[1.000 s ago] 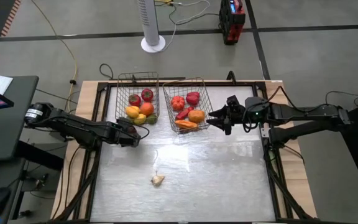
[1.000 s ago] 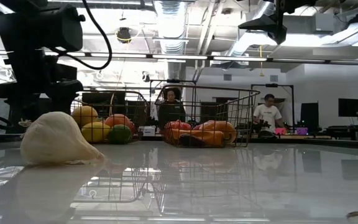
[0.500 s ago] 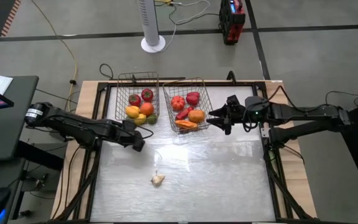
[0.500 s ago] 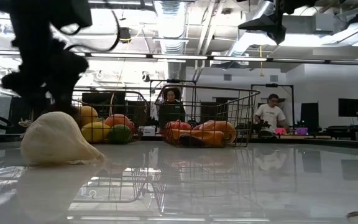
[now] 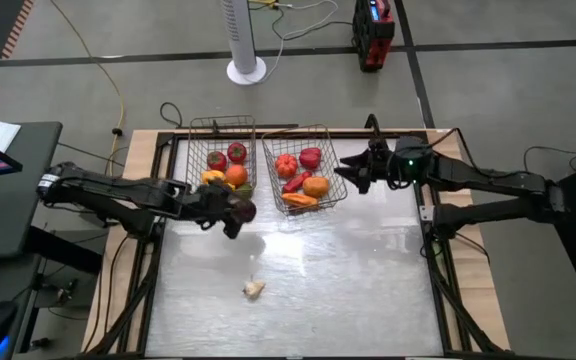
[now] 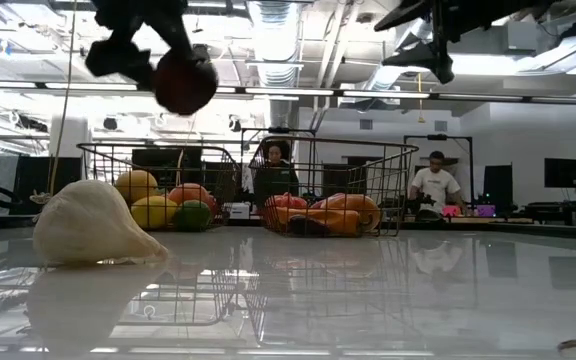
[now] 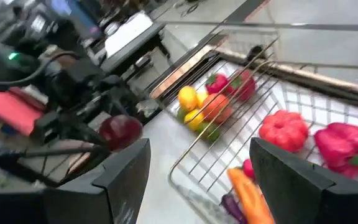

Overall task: Sort produce into baskets
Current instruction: Put the apple into the left wire basket

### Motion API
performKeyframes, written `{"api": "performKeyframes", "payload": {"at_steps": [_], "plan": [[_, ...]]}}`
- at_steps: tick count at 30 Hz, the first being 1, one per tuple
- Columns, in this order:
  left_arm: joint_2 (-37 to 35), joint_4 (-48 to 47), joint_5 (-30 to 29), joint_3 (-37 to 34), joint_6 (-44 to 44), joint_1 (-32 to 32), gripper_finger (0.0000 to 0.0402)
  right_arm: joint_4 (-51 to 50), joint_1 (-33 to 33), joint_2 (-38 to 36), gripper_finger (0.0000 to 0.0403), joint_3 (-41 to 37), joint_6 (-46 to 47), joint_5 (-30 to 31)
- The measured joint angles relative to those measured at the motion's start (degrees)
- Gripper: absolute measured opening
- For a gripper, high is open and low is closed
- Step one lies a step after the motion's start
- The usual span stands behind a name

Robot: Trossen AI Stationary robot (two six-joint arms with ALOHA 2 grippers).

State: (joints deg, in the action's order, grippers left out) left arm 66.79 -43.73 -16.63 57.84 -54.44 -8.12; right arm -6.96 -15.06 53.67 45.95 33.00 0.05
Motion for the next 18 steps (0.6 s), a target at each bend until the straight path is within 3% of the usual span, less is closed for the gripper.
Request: {"api": "performKeyframes", "payload": {"at_steps": [3,6,14,18], "plan": [[-2.71,-1.30,-7.78,0.07,1.94,0.52,0.0298,2.59,-2.90,0.88,0.0301,0.00,2.07,0.04],[-5.10,-2.56,-10.66,0.07,5.08,3.29,0.0298,7.66,-5.19,2.68,0.0301,-0.06,5.79,0.04],[-4.92,-2.72,-7.02,0.05,19.19,20.13,0.0298,21.11,-5.72,10.81,0.0301,-0.04,11.55,1.11],[-3.13,-4.39,-1.84,0.00,21.03,29.10,0.0301,25.23,-5.74,14.69,0.0301,0.36,14.40,1.38]]}}
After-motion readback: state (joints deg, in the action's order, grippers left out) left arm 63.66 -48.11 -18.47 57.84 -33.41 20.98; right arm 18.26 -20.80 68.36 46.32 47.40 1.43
